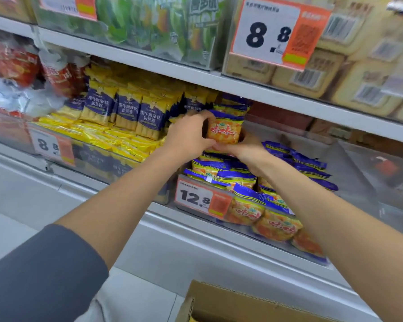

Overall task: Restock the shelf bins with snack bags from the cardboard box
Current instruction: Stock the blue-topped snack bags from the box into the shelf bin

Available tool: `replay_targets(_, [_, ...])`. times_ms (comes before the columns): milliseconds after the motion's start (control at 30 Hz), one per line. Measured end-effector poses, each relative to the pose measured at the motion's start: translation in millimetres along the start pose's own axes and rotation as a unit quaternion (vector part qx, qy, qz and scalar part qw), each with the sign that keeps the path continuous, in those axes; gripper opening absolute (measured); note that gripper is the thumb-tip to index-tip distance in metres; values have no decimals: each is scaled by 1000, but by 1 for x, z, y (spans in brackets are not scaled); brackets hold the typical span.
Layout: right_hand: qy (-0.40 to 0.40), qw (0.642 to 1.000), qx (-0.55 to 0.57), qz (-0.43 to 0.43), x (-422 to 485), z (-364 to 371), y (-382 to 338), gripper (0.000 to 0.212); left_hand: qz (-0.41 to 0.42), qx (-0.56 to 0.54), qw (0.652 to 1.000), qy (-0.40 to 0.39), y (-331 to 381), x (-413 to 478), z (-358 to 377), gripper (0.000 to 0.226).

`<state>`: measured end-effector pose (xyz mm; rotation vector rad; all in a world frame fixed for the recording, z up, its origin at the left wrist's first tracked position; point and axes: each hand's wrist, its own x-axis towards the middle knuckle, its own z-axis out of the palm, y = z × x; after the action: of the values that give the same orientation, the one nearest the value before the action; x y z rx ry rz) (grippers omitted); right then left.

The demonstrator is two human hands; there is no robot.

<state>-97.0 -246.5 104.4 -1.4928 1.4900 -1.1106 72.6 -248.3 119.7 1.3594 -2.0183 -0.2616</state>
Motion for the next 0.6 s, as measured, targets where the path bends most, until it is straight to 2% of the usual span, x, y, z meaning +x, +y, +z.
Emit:
replay_targets(67, [-53,998,32,27,5,-7,-2,67,11,12,1000,9,0,1,3,62])
replay_targets(133, [-95,991,84,45,5,-12,-6,54,19,19,999,17,-1,0,5,62])
replay_targets(167, [-97,990,94,44,7,-14,-7,47,21,15,999,22,-1,-1,5,61])
replay_targets(233, [-57,995,81,26,11,-15,-6,46,22,-22,999,33,-3,-2,5,56])
replay_targets(300, [9,997,78,6,14,-12,-3,59,20,-69,997,34,-4,-3,5,57])
replay_targets(367, [43,998,43,-18,11,-8,1,76,9,-103,994,35,-5,-4,4,56])
replay_targets(467, [10,1000,8,3,7,-7,-1,90,-17,-150,988,38,-6,-4,5,52])
replay_targets(500, [-4,999,37,23,6,-7,-5,82,-22,-155,987,37,-6,-4,5,53])
replay_targets(600, [35,989,133,62,7,-3,-13,31,-24,-144,989,33,-5,-5,5,60])
